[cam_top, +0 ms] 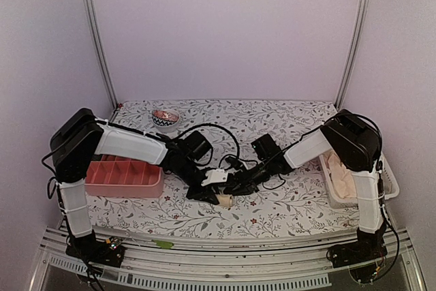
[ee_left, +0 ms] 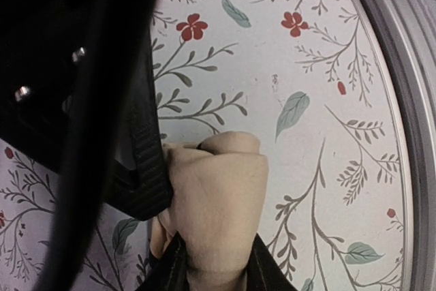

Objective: Roll the underwear
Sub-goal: Roll the underwear at the center of the board, then pick up the underwear from the center of the board.

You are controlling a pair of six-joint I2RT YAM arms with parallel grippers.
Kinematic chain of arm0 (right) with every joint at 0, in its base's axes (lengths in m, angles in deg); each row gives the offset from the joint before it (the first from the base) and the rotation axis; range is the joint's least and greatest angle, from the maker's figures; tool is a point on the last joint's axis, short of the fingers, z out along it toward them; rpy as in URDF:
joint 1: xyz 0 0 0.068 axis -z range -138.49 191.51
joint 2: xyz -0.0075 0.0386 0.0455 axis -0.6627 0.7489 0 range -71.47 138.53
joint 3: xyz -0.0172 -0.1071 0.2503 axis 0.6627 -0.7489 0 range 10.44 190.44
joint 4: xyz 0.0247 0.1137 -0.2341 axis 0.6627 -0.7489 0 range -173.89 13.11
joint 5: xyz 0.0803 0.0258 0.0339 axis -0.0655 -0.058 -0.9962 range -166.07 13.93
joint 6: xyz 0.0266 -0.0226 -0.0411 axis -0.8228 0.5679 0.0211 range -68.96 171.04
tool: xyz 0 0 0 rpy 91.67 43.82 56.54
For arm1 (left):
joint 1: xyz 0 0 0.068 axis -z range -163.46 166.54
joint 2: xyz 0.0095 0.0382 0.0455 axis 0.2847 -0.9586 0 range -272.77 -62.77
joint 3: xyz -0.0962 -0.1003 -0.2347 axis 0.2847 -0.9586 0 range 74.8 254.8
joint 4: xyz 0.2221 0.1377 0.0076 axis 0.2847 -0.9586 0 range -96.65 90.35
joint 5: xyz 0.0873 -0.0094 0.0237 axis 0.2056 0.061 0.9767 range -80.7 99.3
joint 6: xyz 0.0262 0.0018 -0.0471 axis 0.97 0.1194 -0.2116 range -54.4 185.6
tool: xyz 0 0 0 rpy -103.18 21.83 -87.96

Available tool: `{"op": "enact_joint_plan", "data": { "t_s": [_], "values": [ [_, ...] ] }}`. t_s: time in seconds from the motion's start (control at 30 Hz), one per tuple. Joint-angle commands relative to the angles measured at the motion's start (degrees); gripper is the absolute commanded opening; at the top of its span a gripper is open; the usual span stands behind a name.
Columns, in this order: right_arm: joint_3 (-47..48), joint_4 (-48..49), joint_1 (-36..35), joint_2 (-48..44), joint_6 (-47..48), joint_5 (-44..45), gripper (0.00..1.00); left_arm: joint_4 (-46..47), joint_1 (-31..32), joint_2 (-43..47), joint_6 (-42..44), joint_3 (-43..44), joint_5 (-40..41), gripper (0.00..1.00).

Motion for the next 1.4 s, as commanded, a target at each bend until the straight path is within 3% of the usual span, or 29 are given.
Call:
{"op": "enact_joint_plan", "data": {
  "t_s": [0.0, 0.07, 0.13, 0.33, 0.43, 0.57, 0.73, 0.87, 1.1, 1.37],
  "values": [
    [-0.1, 0.2, -0.4, 1.9, 0.2, -2.6, 0.29, -4.3, 0.1, -3.6, -1.1, -1.6, 2.9, 0.25],
    [-0.4, 1.4, -0.4, 1.5, -1.5, -3.9, 0.39, -4.0, 0.2, -3.5, -1.1, -1.7, 3.1, 0.25],
    [-0.2, 1.5, -0.4, 1.3, -2.5, -4.7, 0.4, -3.8, 0.2, -3.5, -1.2, -1.8, 3.2, 0.25],
    [0.6, 0.9, -0.9, 2.6, -2.6, -5.8, 0.21, -3.3, 0.2, -3.4, -1.7, -1.9, 3.9, 0.25],
    [0.7, 0.8, -0.9, 3.2, -2.2, -6.3, 0.0, -2.7, 0.2, -2.9, -2.0, -2.2, 4.1, 0.25],
    [0.6, 0.4, -0.9, 3.7, -2.2, -6.0, 0.0, -1.3, 0.1, -1.5, -2.8, -3.2, 3.7, 0.29],
    [0.9, -2.6, -0.8, 4.3, -1.7, -1.9, 0.0, 5.9, 0.0, 7.2, -3.6, -8.5, 1.5, 0.45],
    [2.3, -6.4, -0.8, 4.7, 0.1, 0.7, 0.0, 10.1, 0.9, 11.3, -2.9, -11.4, 2.7, 0.52],
    [3.6, -11.5, -0.9, 5.0, 2.5, 4.2, 0.0, 17.8, 4.8, 15.0, 0.0, -16.0, 10.4, 0.57],
    [5.6, -15.4, -0.8, 5.7, 4.1, 7.3, 0.0, 18.6, 8.1, 9.6, 2.2, -15.6, 20.0, 0.55]
  ]
}}
